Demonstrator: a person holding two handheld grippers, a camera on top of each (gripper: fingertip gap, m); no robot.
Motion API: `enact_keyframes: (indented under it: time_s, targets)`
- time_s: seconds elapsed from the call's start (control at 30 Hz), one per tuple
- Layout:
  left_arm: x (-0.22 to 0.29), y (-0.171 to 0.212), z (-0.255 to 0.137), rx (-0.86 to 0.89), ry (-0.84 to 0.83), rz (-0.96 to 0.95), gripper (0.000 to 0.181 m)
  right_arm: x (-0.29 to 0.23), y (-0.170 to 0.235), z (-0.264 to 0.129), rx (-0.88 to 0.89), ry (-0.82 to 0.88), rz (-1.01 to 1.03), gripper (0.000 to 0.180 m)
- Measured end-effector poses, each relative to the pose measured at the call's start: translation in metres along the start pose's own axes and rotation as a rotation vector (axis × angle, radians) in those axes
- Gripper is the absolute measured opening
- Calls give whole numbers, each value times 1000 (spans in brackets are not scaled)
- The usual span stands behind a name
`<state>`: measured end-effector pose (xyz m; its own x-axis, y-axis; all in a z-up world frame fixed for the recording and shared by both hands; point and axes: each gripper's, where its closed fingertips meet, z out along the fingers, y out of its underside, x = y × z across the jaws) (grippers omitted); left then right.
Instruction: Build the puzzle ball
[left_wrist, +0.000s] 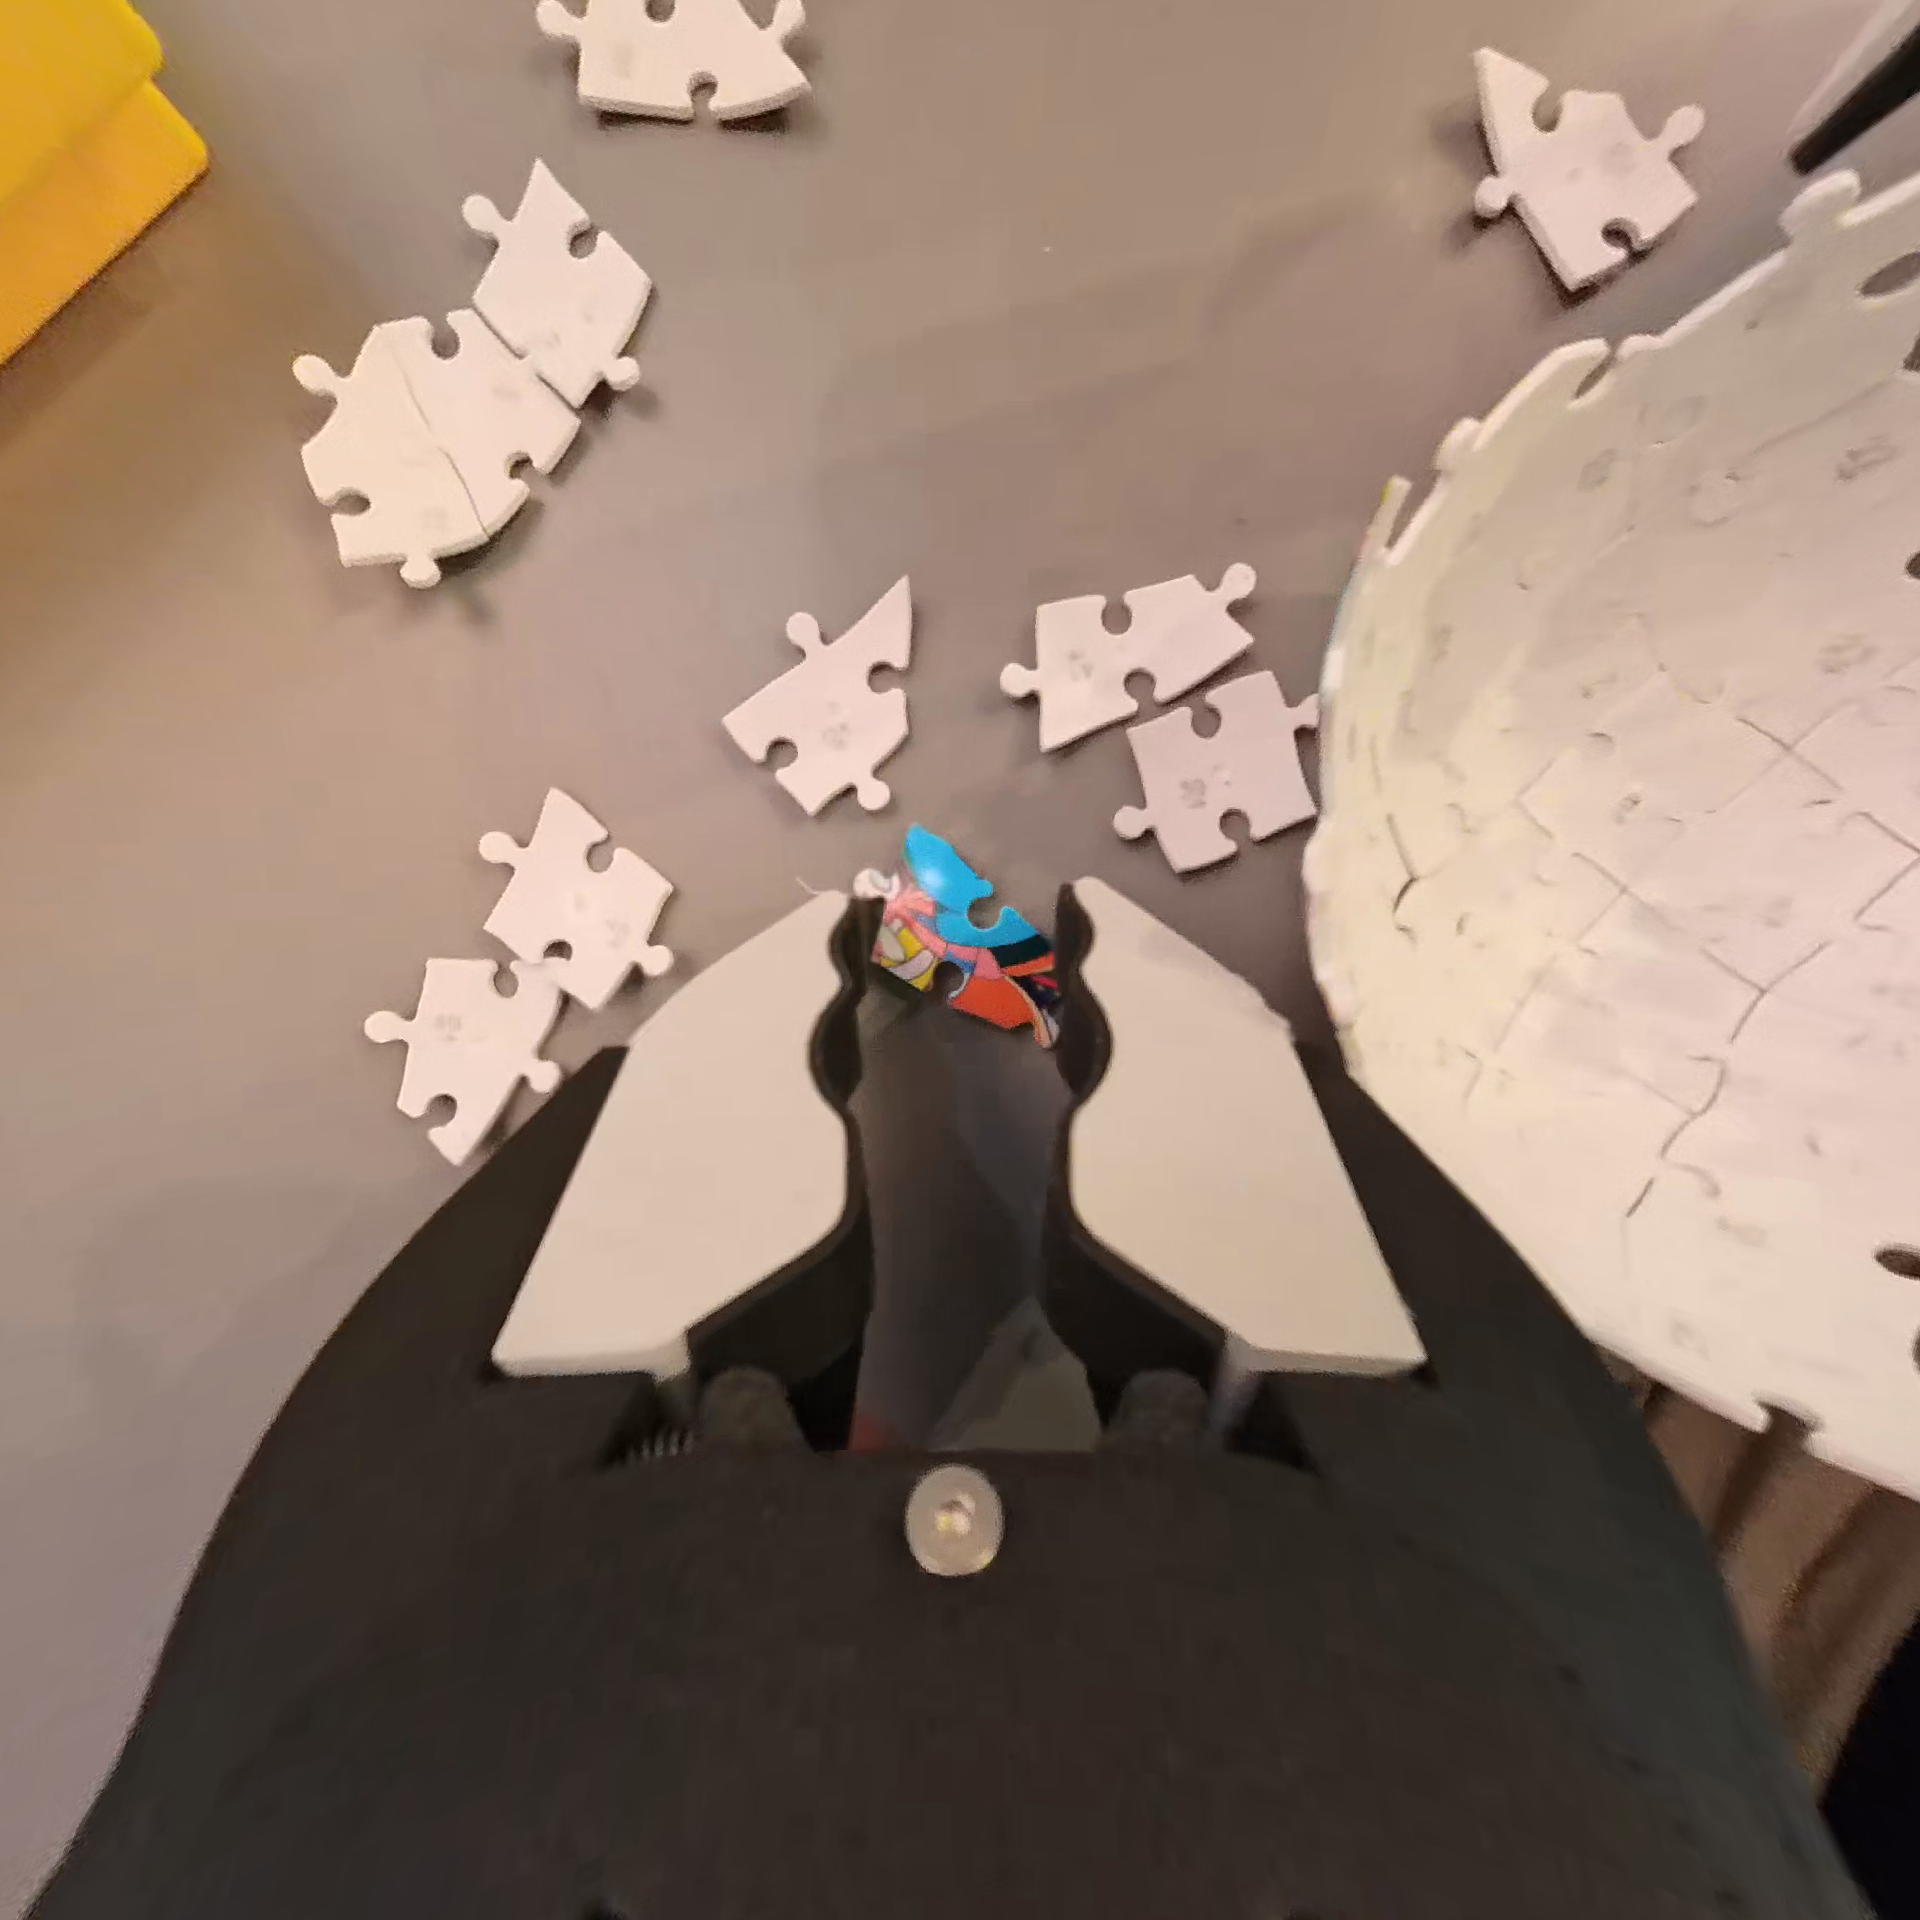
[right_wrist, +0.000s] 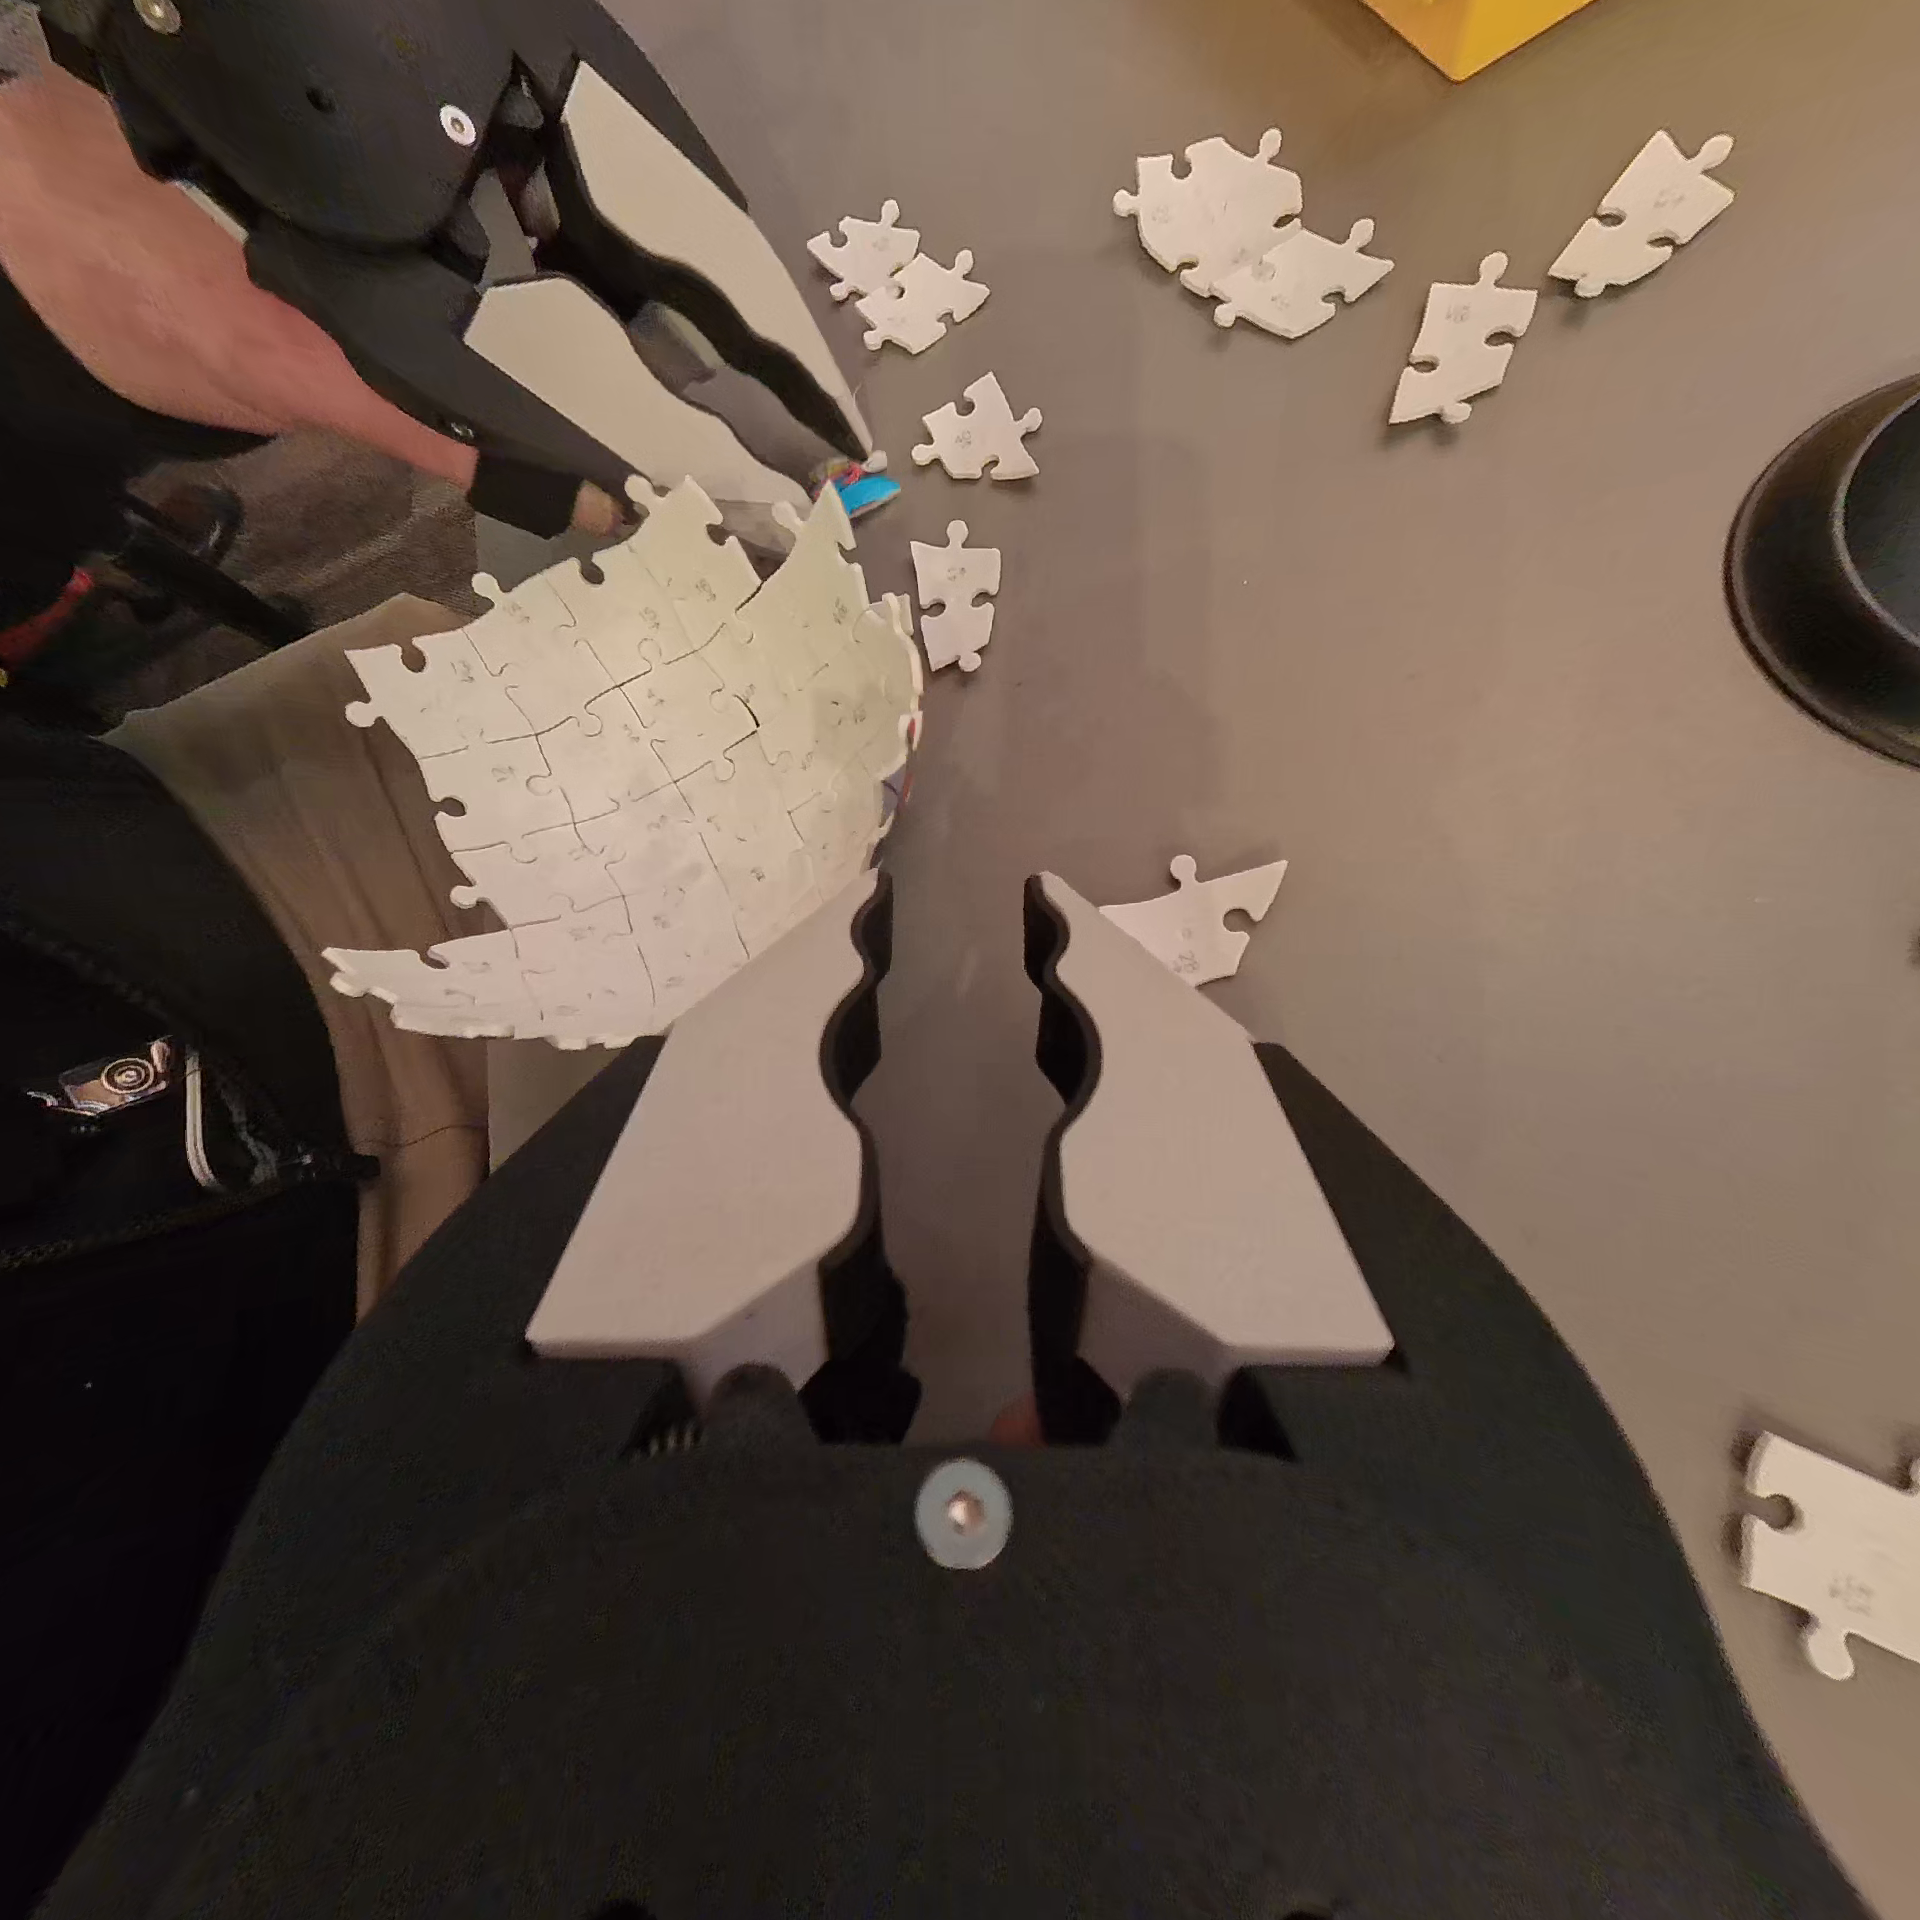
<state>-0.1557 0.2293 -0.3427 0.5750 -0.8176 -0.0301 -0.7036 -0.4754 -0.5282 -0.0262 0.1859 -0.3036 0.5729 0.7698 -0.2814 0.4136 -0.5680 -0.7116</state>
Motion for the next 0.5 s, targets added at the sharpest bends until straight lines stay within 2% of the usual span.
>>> enact_keyframes:
  time_s: [0.03,0.13,0.2,0.33,0.4,0.5]
  targets:
    - [0,-1,0,2,-8,26,26,0,-1,-1,4,2,-1,23]
    - [-8,0,-1,-2,-27,53,21,1,-3,-4,17,5,1,23]
    - [-18,1,-2,11,-42,87,20,1,-4,-6,22,4,1,23]
    - [-22,0,-5,78,1,36,19,0,-4,-6,26,0,3,24]
    - [-18,-8,-10,179,104,-80,19,0,-5,-7,30,0,3,24]
    - [-13,-36,-35,461,373,-321,19,0,-6,-8,36,2,3,24]
